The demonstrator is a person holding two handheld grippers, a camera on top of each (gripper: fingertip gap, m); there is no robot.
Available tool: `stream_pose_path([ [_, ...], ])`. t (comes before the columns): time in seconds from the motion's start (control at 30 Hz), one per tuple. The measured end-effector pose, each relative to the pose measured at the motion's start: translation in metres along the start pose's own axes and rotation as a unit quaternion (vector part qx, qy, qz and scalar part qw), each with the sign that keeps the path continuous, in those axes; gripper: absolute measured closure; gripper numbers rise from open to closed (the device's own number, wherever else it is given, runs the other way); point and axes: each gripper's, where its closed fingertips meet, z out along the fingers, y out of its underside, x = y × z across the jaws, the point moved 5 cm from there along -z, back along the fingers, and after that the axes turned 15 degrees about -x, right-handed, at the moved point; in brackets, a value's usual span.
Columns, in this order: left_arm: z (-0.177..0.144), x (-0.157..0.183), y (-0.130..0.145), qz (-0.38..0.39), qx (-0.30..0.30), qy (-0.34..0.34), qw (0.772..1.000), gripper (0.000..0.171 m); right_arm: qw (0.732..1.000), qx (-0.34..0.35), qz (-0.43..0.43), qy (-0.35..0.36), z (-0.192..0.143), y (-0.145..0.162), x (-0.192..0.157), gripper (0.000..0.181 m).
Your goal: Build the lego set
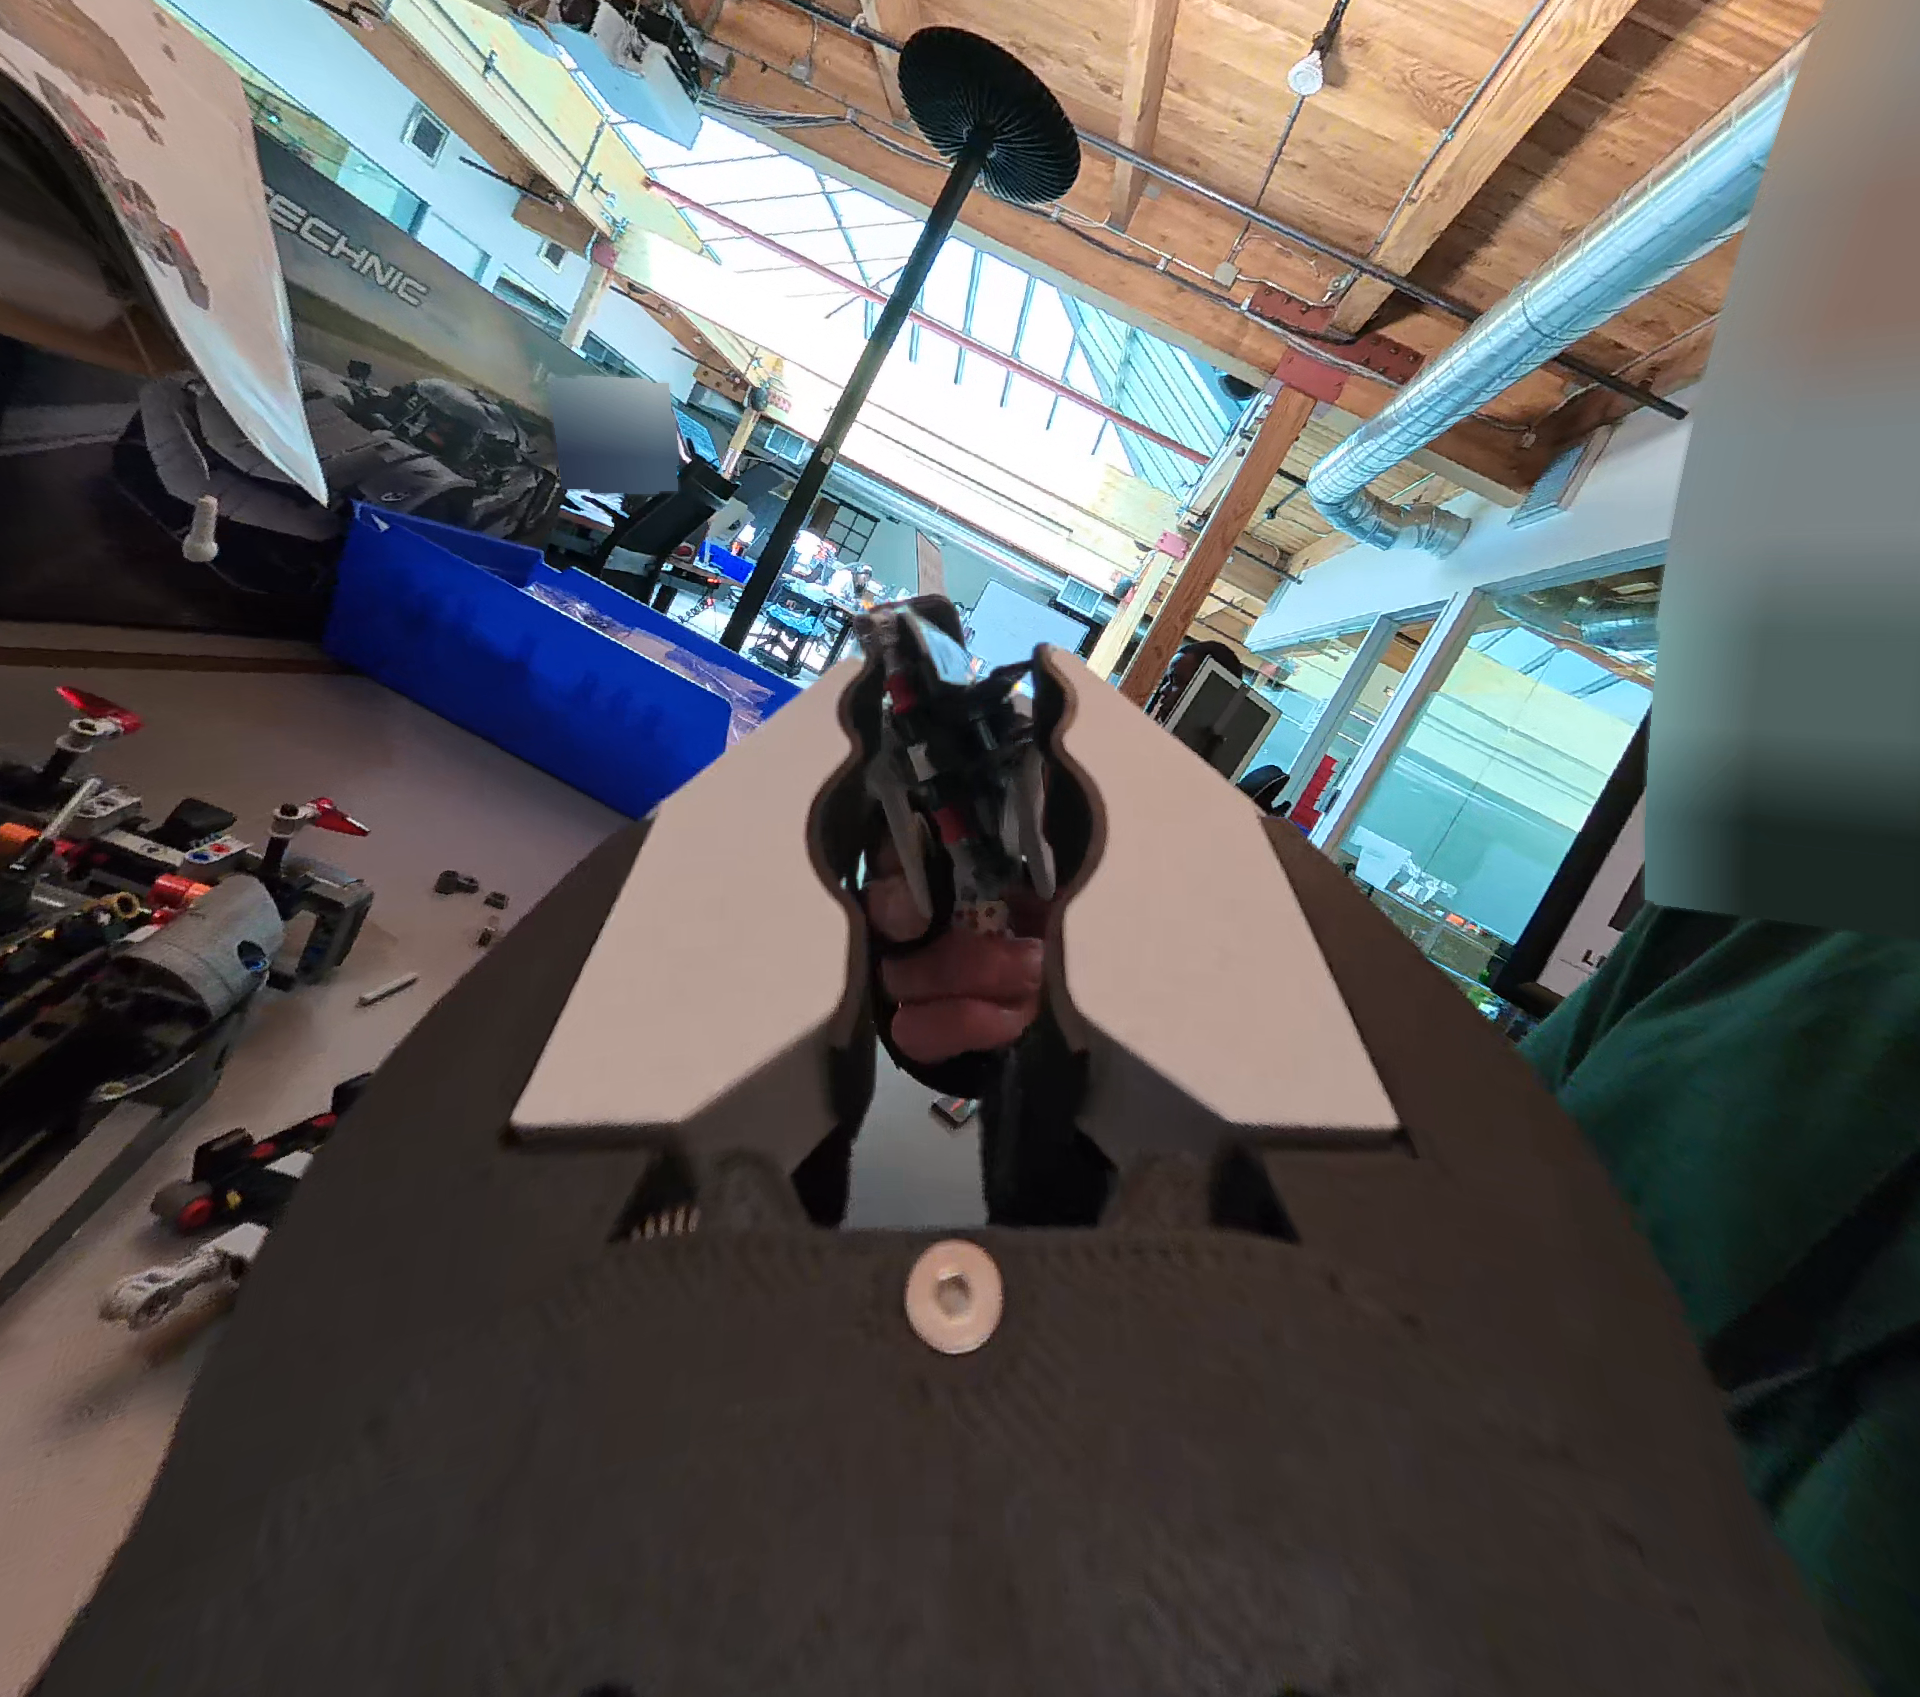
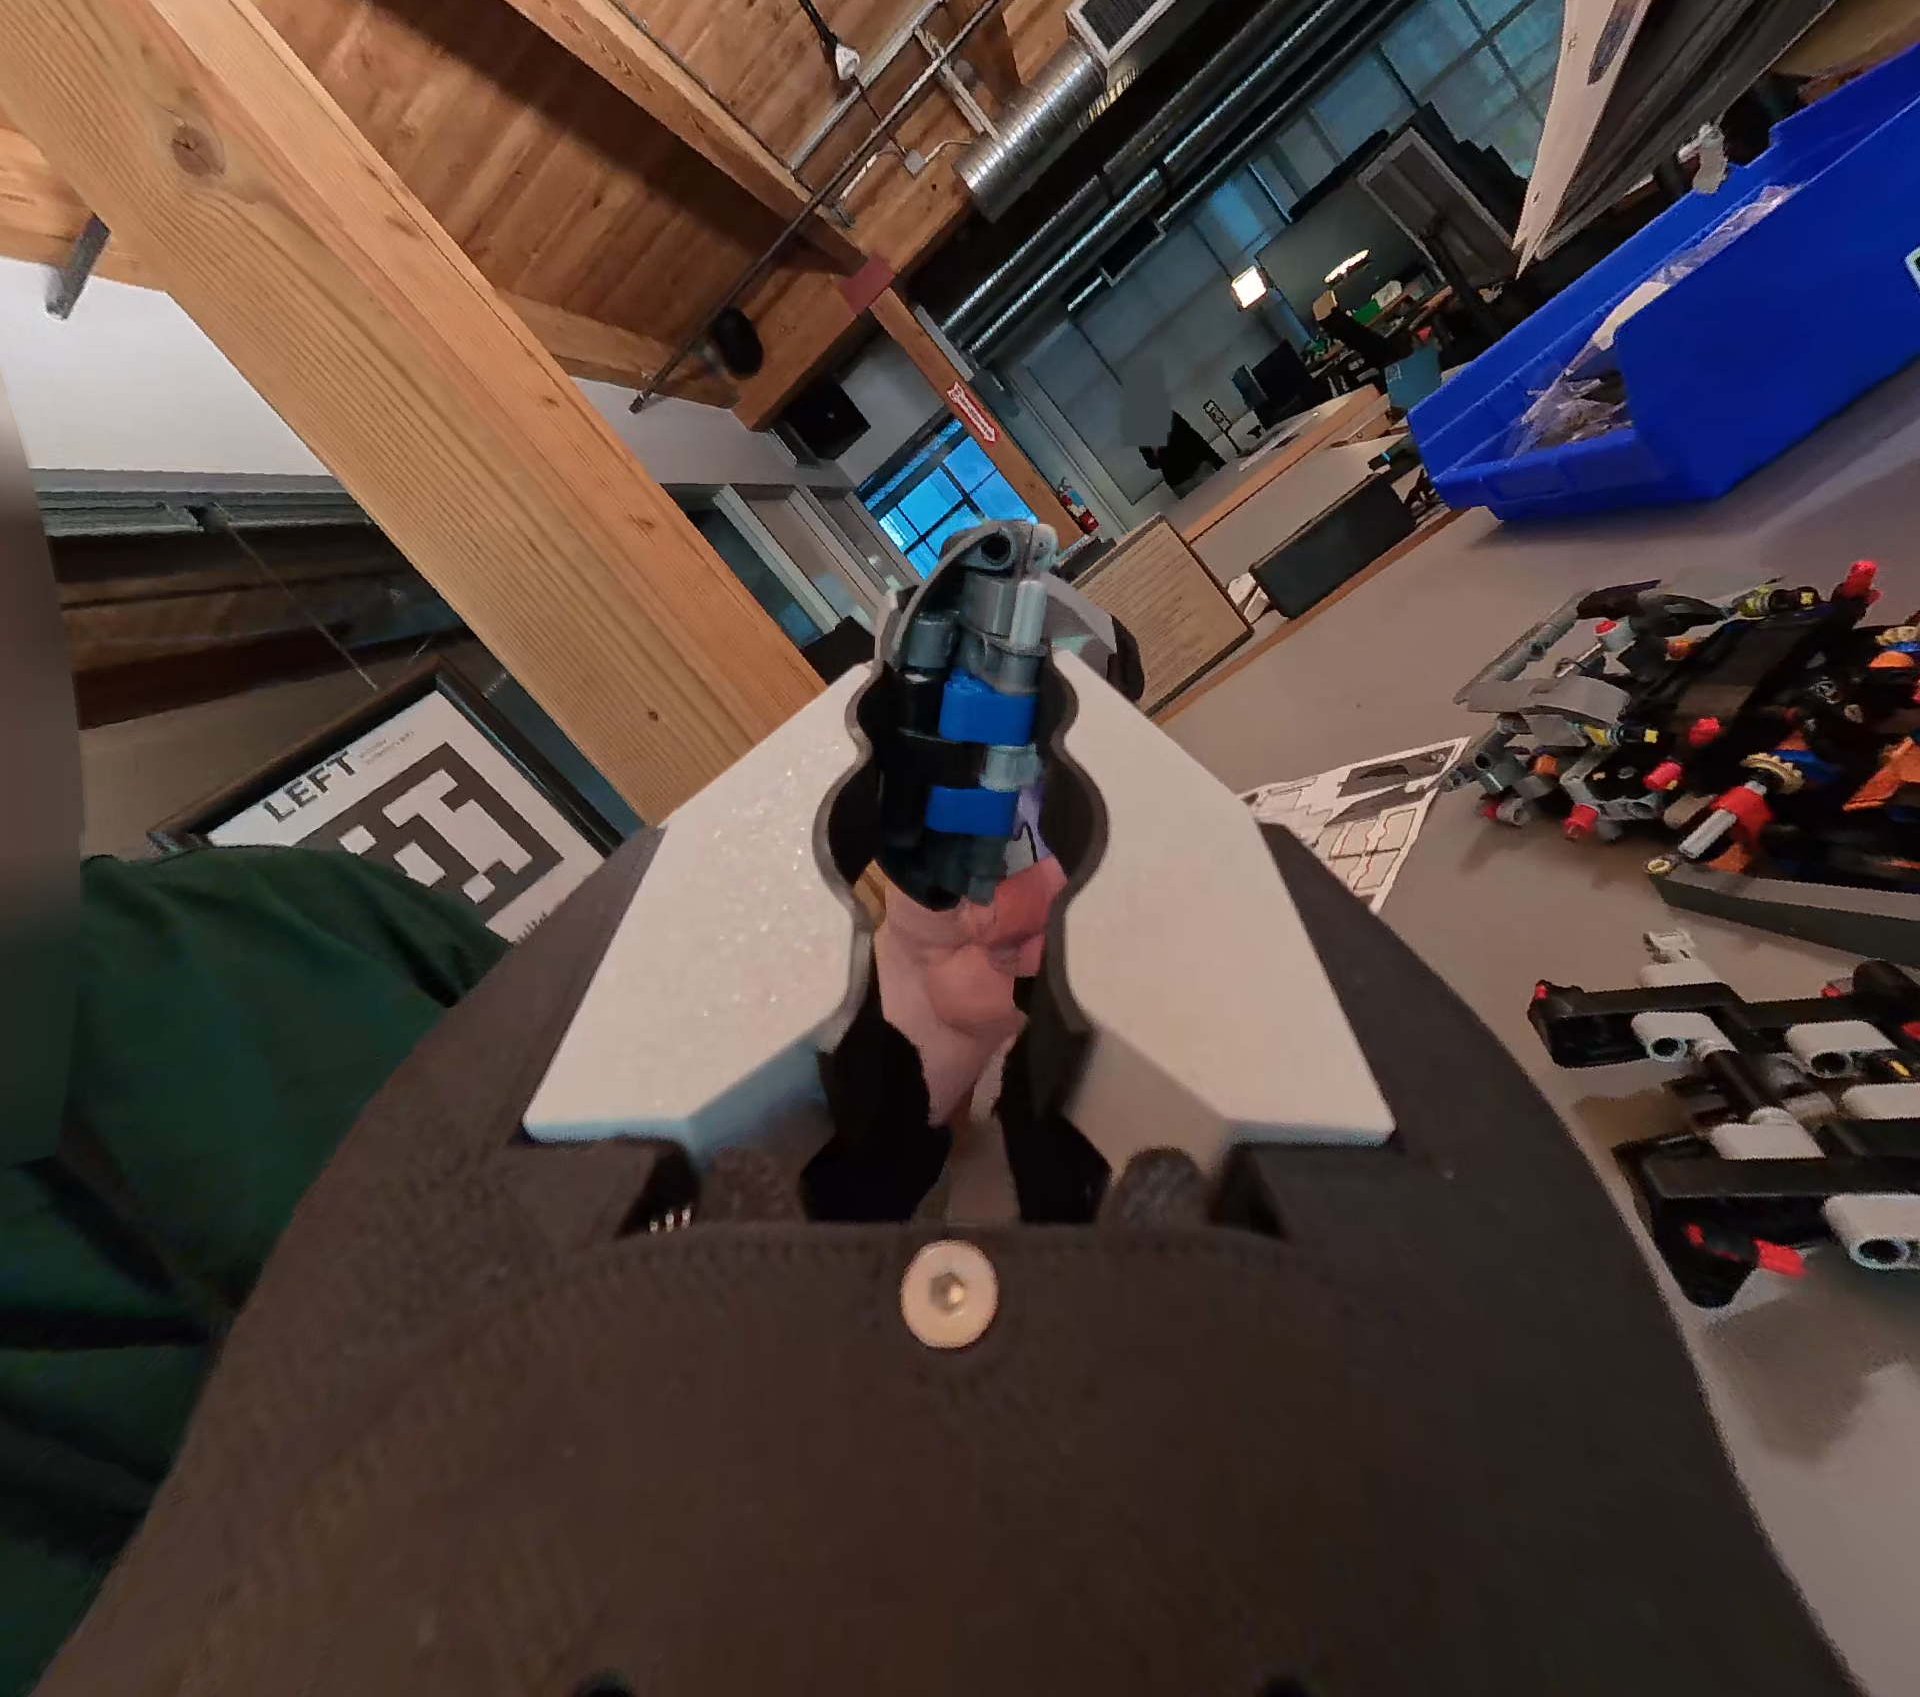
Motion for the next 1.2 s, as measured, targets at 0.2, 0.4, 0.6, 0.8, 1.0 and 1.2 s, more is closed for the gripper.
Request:
stream_pose_path([
  [0.2,-0.001,0.002,-0.002,0.013,-0.016,0.008,1.000,0.158,0.998,-0.045,-0.023,0.025,0.001,0.003,0.000,0.157],
  [0.4,0.002,0.003,-0.007,0.017,0.019,-0.016,1.000,0.163,0.998,-0.015,-0.019,0.057,-0.006,-0.002,0.004,0.141],
  [0.6,0.003,0.001,-0.009,0.017,0.048,-0.023,0.998,0.163,0.999,-0.017,0.006,0.034,-0.002,0.010,0.005,0.137],
  [0.8,0.005,0.006,-0.009,0.021,0.061,-0.018,0.998,0.162,0.999,-0.004,0.022,0.041,-0.004,0.008,0.011,0.132],
  [1.0,0.012,0.010,-0.007,0.020,0.055,0.007,0.998,0.163,0.999,0.000,-0.011,0.031,-0.005,0.009,0.005,0.139],
  [1.2,0.012,0.007,-0.007,-0.003,0.058,0.031,0.998,0.163,0.998,-0.028,-0.048,0.034,0.001,0.012,0.000,0.148],
])
